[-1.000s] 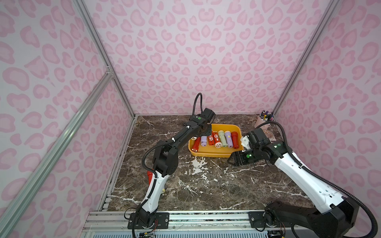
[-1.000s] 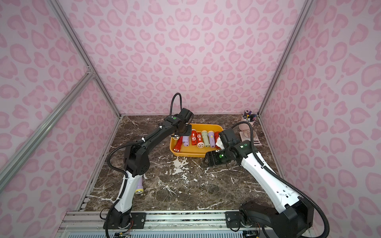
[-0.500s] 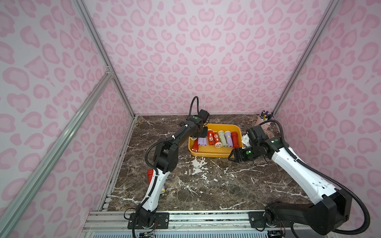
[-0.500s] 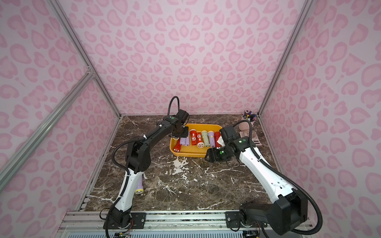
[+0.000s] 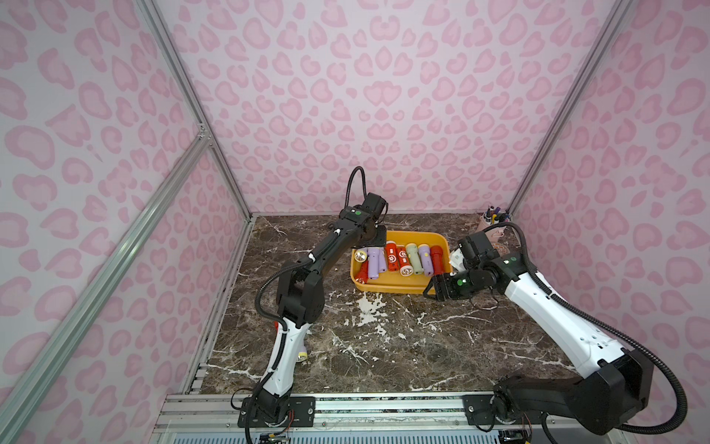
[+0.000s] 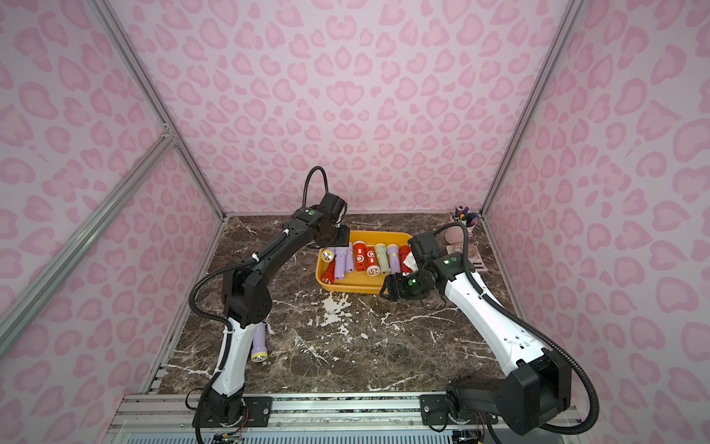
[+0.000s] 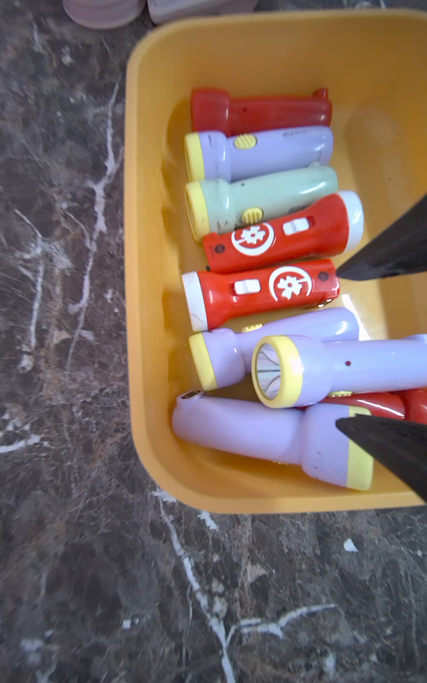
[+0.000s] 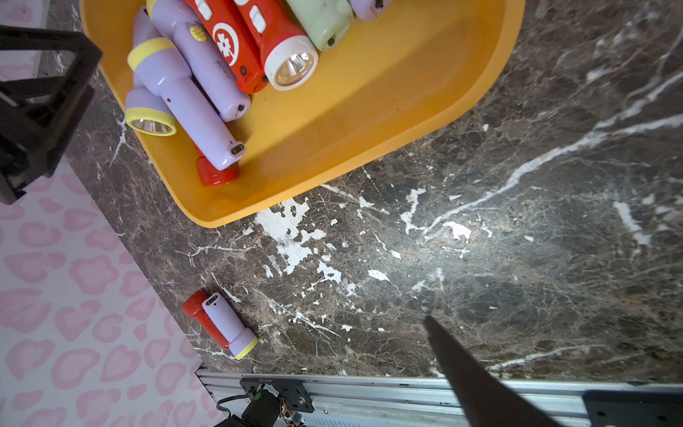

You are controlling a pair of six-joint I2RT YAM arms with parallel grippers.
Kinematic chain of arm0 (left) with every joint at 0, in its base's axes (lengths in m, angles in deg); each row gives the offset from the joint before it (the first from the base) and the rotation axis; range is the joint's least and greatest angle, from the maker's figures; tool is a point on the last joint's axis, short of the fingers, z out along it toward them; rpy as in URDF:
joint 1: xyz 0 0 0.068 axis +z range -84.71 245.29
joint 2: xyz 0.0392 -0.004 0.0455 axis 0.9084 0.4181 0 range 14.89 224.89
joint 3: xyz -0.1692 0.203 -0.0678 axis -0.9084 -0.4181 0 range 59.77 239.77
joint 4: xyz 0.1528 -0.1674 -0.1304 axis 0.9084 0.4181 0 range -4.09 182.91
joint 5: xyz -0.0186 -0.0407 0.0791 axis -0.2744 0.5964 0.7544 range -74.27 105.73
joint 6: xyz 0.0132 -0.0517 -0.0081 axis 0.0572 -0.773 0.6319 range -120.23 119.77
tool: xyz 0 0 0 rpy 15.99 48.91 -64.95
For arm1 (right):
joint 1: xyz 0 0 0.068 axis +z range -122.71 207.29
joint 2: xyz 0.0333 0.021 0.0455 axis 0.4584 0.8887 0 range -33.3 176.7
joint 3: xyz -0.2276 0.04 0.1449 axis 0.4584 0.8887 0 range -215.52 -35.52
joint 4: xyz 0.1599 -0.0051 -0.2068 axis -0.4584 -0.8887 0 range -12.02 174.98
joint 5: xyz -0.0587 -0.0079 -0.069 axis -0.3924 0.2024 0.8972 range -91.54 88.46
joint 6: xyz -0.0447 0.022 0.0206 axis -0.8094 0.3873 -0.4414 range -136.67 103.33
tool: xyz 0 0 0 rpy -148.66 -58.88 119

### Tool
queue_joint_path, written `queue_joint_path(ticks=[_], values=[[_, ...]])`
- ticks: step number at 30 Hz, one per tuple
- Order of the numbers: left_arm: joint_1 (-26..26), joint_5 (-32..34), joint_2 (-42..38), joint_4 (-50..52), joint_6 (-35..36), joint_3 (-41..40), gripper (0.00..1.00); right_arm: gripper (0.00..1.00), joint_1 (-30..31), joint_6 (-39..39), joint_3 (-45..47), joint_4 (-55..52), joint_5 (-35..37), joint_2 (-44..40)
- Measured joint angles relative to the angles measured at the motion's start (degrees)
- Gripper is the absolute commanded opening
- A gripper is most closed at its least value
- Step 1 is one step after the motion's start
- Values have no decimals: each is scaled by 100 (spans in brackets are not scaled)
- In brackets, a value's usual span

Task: Put the flashlights into the storage boxes
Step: Place the flashlight at the storage box, then pick up the flashlight from the center of the board.

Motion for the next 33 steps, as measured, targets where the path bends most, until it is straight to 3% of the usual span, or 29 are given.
queue_joint_path(ticks=[6, 14, 22, 33], values=[[-11, 229, -1056, -118, 9, -953, 60, 74, 74, 2, 116, 33, -4, -173], [-9, 890, -2872, -354, -330, -3532, 60, 74, 439, 68, 450, 133, -39, -437], [-9, 1434, -4741, -341, -1145, -5995, 60, 74, 933, 214, 820, 332, -46, -658], [-11, 1582, -5984, -17, -2122, -7842, 64, 74, 1373, 260, 909, 525, -59, -774]])
